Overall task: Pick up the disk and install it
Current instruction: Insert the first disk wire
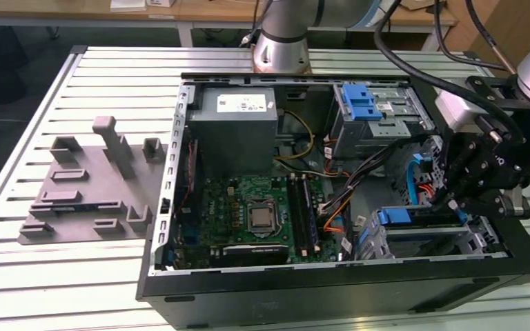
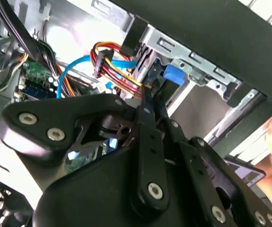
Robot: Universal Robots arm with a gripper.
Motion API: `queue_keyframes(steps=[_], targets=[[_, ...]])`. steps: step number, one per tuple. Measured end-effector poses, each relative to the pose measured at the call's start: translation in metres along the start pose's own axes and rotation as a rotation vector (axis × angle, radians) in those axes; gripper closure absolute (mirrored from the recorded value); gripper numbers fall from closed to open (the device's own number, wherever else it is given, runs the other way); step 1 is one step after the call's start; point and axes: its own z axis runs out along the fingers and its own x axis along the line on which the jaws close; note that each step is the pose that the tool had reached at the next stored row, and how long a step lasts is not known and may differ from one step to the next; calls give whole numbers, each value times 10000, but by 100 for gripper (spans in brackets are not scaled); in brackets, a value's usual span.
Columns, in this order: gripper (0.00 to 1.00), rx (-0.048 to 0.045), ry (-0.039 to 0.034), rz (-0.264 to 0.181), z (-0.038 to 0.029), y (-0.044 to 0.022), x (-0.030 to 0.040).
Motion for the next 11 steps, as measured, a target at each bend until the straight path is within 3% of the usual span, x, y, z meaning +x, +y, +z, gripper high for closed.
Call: queue_keyframes(steps=[11], targets=[[83,0,-9,-1,51,-3,0]])
